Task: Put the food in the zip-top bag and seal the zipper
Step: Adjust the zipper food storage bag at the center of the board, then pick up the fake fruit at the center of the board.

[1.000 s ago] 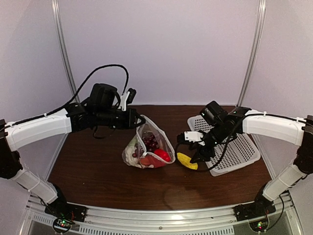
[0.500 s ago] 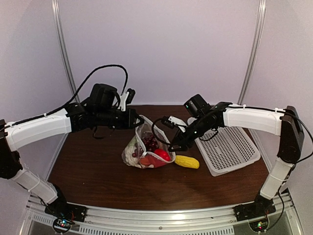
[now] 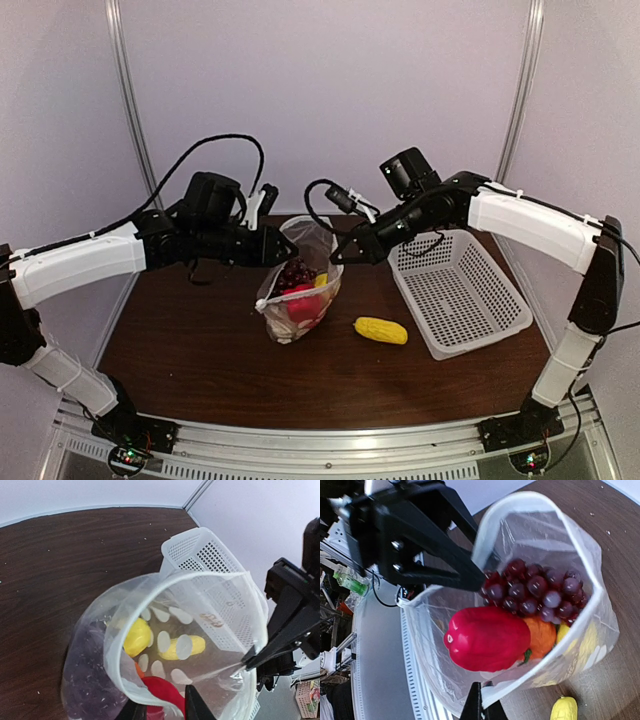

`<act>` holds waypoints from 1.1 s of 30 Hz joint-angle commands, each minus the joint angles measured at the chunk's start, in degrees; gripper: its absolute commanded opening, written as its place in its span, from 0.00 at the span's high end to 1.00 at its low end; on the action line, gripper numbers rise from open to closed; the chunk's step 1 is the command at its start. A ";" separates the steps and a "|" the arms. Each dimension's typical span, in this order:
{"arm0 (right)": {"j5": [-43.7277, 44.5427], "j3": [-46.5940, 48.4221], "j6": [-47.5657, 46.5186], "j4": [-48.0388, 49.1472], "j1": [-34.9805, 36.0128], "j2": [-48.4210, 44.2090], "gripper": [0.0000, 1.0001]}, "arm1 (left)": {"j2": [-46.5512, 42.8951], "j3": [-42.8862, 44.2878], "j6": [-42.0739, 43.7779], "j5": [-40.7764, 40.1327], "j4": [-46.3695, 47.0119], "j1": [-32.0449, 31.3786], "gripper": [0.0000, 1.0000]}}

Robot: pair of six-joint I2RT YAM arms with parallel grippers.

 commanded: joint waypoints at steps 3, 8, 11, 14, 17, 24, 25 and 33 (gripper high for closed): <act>-6.15 0.81 5.14 0.85 -0.31 0.66 1.00 | -1.15 -0.72 0.69 -4.44 -2.63 -1.04 0.86; -7.13 -0.15 5.93 2.10 -0.32 0.44 1.00 | -2.01 0.18 0.59 -9.19 -4.27 -1.11 1.00; -7.26 -0.19 5.86 2.07 -0.30 -0.04 1.00 | -0.89 1.86 1.30 -8.98 -4.87 -1.13 1.00; -7.18 0.28 2.86 -0.78 -0.59 -0.15 0.79 | -0.16 3.89 2.03 -8.70 -5.33 -1.13 1.00; -6.27 0.25 -4.08 -5.52 -2.24 -1.02 0.59 | -0.07 6.15 3.10 -8.35 -5.65 -1.13 1.00; 1.05 -8.73 -34.80 -18.28 -7.82 -5.63 0.49 | 2.20 9.46 4.34 -9.84 -8.49 -0.04 1.00; 1.67 -10.72 -38.02 -18.77 -8.41 -6.50 0.46 | 2.51 9.35 4.26 -9.86 -8.48 0.27 1.00; 6.66 -18.98 -45.62 -15.02 -7.64 -8.45 0.41 | 3.27 9.23 4.41 -12.40 -8.78 1.33 1.00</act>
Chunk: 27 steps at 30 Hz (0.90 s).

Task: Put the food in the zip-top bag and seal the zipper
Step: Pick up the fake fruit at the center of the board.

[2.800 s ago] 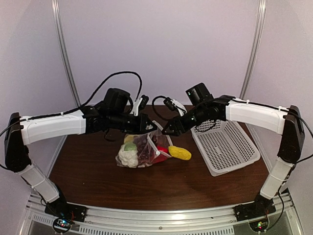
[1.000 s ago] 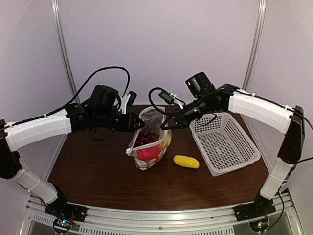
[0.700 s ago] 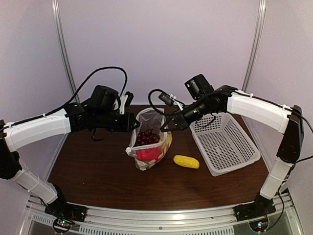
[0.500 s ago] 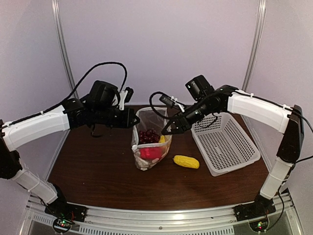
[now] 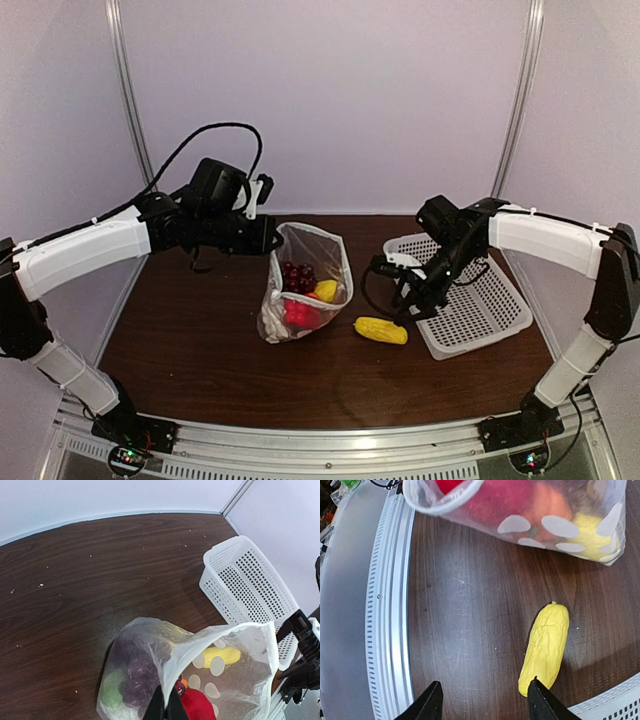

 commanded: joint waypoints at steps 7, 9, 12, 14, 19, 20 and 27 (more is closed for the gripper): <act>19.05 -6.56 -4.96 16.95 6.03 3.00 0.38 | -1.00 1.32 0.38 -2.55 0.91 0.88 1.00; 23.15 -6.39 -3.39 19.55 6.75 5.82 0.34 | -1.18 1.32 0.36 -2.23 0.86 0.93 1.00; 27.57 -6.89 -2.10 23.08 7.06 9.12 0.33 | -1.58 0.93 0.20 -2.26 0.85 0.90 1.00; 29.15 -7.60 -1.33 25.12 7.10 10.54 0.33 | -1.93 0.60 0.09 -2.26 0.97 0.92 1.00; 29.65 -8.18 0.73 26.45 7.17 12.19 0.38 | -2.44 -0.07 -0.01 -1.98 1.42 0.96 1.00; 29.75 -8.27 1.16 26.71 7.21 12.07 0.40 | -2.41 -0.15 0.07 -1.97 1.46 0.98 1.00; 27.71 -7.92 1.69 23.68 7.35 11.16 0.65 | -1.73 -0.27 0.10 -1.16 2.75 0.98 1.00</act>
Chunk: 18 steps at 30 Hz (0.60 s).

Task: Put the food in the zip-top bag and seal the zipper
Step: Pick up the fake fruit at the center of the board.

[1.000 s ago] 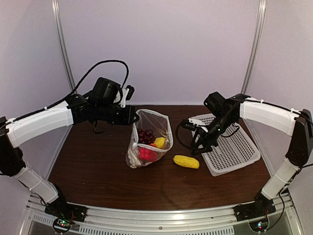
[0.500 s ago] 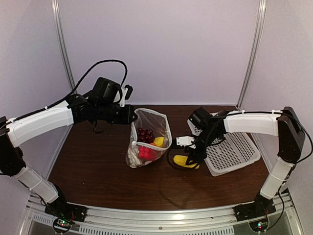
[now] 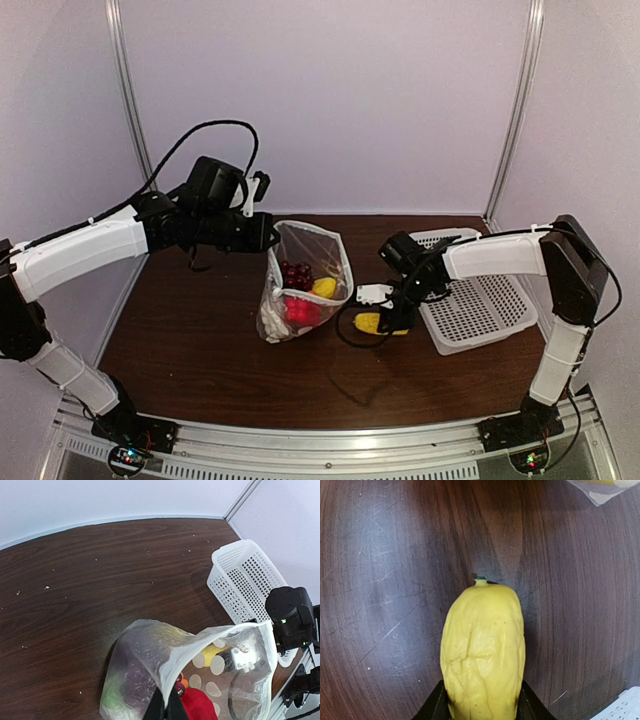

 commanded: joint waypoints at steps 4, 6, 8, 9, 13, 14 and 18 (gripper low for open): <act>-8.66 -0.89 -3.85 -10.09 0.51 -11.39 0.70 | -0.89 -0.18 0.29 0.63 2.85 0.70 1.00; -12.39 -0.26 -6.36 -15.22 0.64 -16.82 0.70 | -0.86 -0.30 0.27 0.82 3.06 0.70 1.00; -15.96 1.90 -7.77 -20.24 1.18 -20.84 0.70 | -0.77 -0.75 0.27 1.15 3.76 0.72 1.00; -17.68 3.39 -7.40 -21.57 1.47 -22.69 0.70 | -0.68 -0.93 0.27 1.26 4.34 0.70 1.00; -23.54 9.59 1.50 -16.18 2.17 -24.60 0.69 | -0.06 -0.94 0.10 3.91 5.30 0.76 1.00; -24.41 10.34 4.56 -12.89 2.44 -24.53 0.68 | 0.06 -0.77 0.11 4.19 5.21 0.73 1.00; -27.54 12.35 13.61 -0.51 3.69 -22.33 0.68 | -0.06 -0.62 0.05 5.07 5.27 0.70 1.00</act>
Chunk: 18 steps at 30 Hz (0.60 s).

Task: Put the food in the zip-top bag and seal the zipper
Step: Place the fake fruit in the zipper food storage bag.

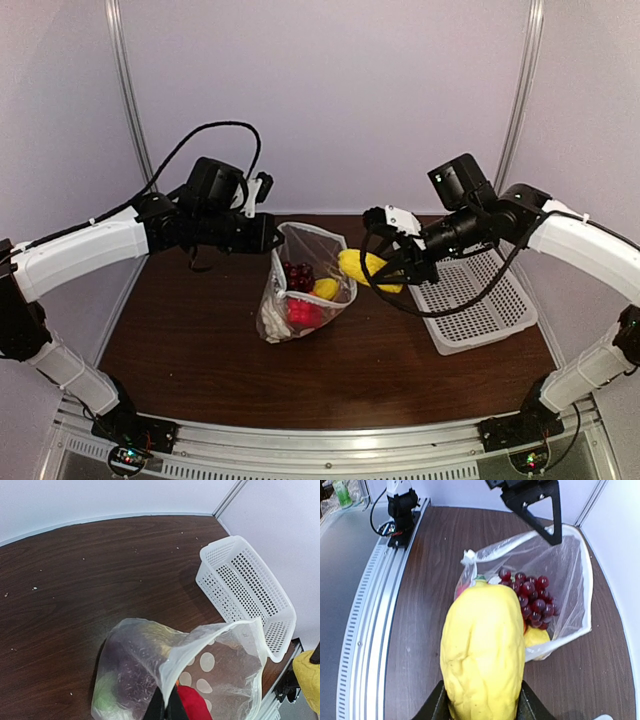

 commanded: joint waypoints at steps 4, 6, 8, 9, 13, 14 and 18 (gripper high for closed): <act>-7.89 3.61 15.18 20.17 2.43 7.27 0.67 | -0.49 -0.07 0.05 2.38 3.66 0.54 1.00; -7.77 3.51 16.41 24.69 2.75 9.34 0.66 | -0.78 -0.03 0.07 2.17 3.52 0.55 1.00; -8.12 3.47 18.00 29.17 2.90 11.55 0.64 | -1.02 0.02 0.04 1.88 3.33 0.54 1.00; -8.03 3.31 18.67 31.32 2.87 12.59 0.60 | -1.15 0.07 0.16 1.76 3.26 0.54 1.00; -4.19 6.22 17.34 28.55 2.69 15.16 0.39 | -1.27 0.79 0.52 1.21 2.36 0.55 1.00; -4.01 6.79 16.63 26.38 2.47 14.55 0.36 | -1.33 1.00 0.74 1.22 2.01 0.55 1.00; -0.37 3.99 18.09 24.81 2.12 8.84 0.28 | -1.26 1.22 1.39 1.01 1.39 0.59 1.00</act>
